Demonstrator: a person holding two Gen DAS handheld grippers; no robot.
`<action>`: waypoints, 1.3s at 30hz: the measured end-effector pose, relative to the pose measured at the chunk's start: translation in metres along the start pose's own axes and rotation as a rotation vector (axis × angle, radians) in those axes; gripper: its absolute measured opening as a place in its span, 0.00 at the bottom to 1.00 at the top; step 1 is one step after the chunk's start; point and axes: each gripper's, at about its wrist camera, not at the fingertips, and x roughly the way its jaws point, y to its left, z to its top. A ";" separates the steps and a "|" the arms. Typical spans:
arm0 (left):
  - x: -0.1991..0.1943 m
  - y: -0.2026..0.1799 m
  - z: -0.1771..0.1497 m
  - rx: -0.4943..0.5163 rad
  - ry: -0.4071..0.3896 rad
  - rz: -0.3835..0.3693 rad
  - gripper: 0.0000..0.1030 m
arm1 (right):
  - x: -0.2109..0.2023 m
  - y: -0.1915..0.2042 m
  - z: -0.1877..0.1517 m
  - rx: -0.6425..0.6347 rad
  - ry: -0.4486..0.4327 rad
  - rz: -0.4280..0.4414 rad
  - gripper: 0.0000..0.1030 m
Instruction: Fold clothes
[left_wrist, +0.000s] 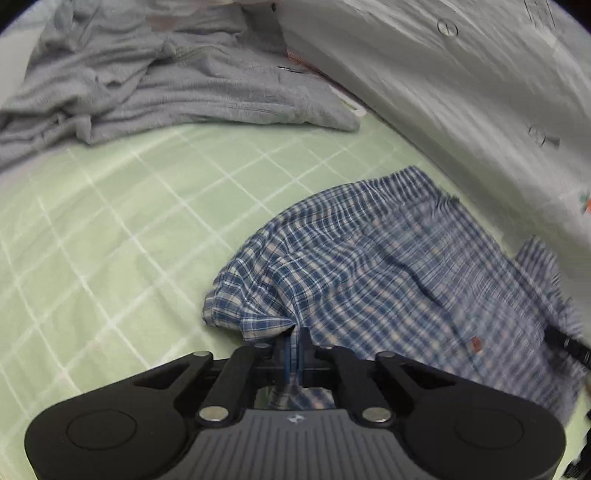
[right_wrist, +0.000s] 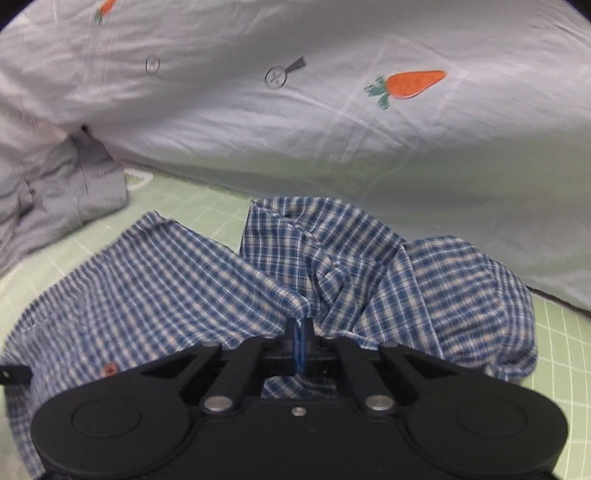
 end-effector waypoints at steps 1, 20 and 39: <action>-0.008 -0.004 0.001 0.012 -0.021 -0.027 0.02 | -0.020 -0.002 -0.005 0.008 -0.028 -0.009 0.01; -0.105 -0.092 -0.149 0.494 0.171 -0.326 0.10 | -0.205 -0.097 -0.223 0.337 0.152 -0.279 0.10; -0.024 -0.087 -0.048 0.205 0.093 -0.180 0.48 | -0.060 -0.117 -0.089 0.416 0.016 -0.002 0.38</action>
